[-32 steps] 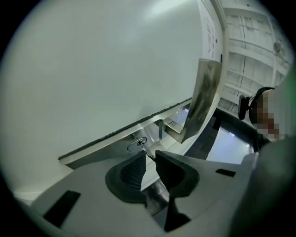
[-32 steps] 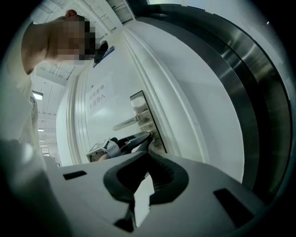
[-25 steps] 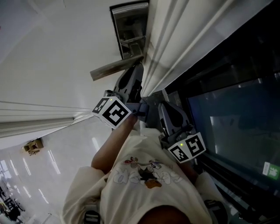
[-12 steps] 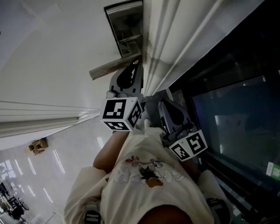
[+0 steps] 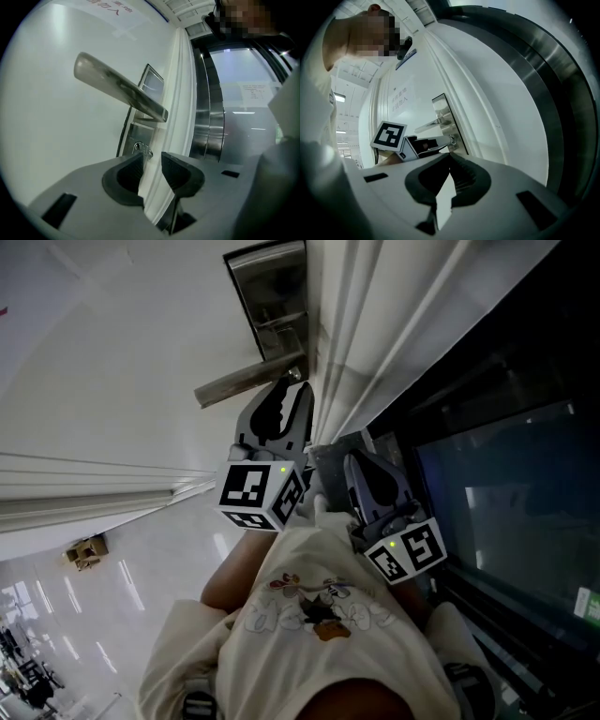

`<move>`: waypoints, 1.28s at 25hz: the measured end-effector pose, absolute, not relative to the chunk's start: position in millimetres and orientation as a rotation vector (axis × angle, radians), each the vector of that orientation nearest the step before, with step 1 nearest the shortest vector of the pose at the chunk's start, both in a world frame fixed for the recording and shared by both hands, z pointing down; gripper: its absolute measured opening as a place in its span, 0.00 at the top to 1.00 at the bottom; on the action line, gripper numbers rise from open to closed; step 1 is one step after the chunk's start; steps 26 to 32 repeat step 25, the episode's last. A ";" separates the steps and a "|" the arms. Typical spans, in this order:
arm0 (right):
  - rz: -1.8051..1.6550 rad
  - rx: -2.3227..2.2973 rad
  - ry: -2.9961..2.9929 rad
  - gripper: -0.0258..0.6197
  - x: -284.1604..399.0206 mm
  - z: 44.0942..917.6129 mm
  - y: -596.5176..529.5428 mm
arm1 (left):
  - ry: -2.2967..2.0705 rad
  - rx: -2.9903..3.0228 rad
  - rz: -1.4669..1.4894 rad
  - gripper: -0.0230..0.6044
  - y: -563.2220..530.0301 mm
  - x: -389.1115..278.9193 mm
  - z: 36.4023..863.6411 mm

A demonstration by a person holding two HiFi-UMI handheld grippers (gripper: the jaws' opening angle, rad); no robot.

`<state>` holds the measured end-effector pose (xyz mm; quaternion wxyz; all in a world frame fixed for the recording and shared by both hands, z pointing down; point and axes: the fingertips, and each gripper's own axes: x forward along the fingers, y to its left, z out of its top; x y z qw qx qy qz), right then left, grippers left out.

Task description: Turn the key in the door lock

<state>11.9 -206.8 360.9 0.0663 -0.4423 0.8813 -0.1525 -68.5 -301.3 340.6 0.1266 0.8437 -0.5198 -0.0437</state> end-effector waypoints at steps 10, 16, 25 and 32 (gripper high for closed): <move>-0.437 -1.346 2.663 0.95 9.9 362.2 -208.9 | -1.563 2.500 -0.095 0.95 -262.2 -80.7 337.1; -0.441 -1.337 2.679 0.95 5.6 366.3 -213.5 | -1.528 2.482 -0.129 0.95 -238.1 -84.0 337.5; -0.422 -1.316 2.696 0.95 -2.0 363.0 -215.2 | -1.491 2.467 -0.136 0.95 -227.0 -81.4 341.1; -0.422 -1.316 2.696 0.95 -2.0 363.0 -215.2 | -1.491 2.467 -0.136 0.95 -227.0 -81.4 341.1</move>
